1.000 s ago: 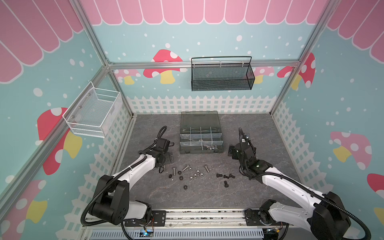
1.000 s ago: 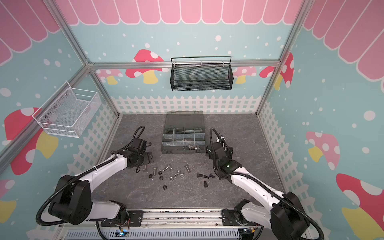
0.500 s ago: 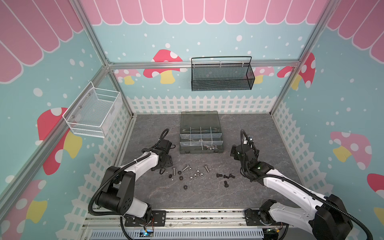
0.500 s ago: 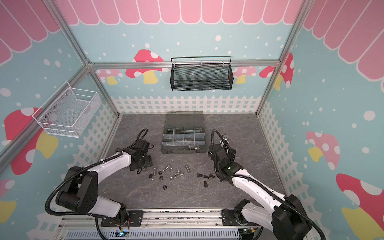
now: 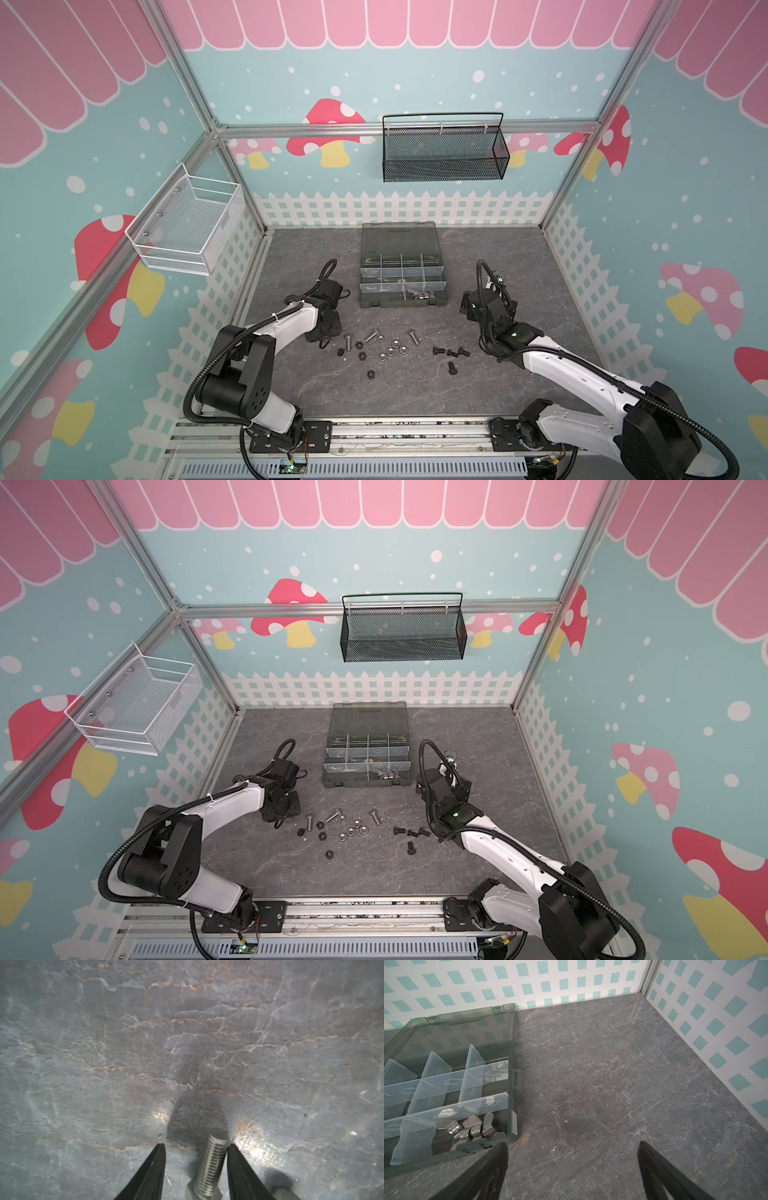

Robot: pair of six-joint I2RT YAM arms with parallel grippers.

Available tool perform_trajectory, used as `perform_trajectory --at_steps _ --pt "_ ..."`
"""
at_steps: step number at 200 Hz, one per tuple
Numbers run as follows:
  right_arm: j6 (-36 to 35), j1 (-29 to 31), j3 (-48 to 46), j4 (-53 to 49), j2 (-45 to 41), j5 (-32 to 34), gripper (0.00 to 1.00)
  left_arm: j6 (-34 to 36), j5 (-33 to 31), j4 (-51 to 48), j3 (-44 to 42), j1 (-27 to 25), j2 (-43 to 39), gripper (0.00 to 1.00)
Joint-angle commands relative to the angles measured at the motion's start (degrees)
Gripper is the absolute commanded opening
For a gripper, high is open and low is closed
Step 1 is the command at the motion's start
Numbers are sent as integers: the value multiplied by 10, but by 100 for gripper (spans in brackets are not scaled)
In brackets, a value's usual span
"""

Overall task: Sort the screws and nuts into containers
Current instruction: 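Lower the left gripper and close it on the silver bolt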

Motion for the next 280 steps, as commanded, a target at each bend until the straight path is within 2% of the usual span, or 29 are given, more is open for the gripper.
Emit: perform_trajectory --at_steps 1,40,131,185,237,280 --pt "16 -1 8 -9 5 11 98 -3 6 5 8 6 9 44" --pt "18 -1 8 -10 5 11 98 -5 10 8 3 16 12 33" --pt "24 -2 10 -12 6 8 98 -13 63 47 -25 36 16 25" --pt "28 -1 11 -16 5 10 98 -16 79 51 -26 41 13 6" --pt "30 -1 13 -16 6 11 98 -15 92 57 -21 41 1 0" --pt "29 -1 19 -16 8 3 98 -16 96 67 -17 39 -26 0"
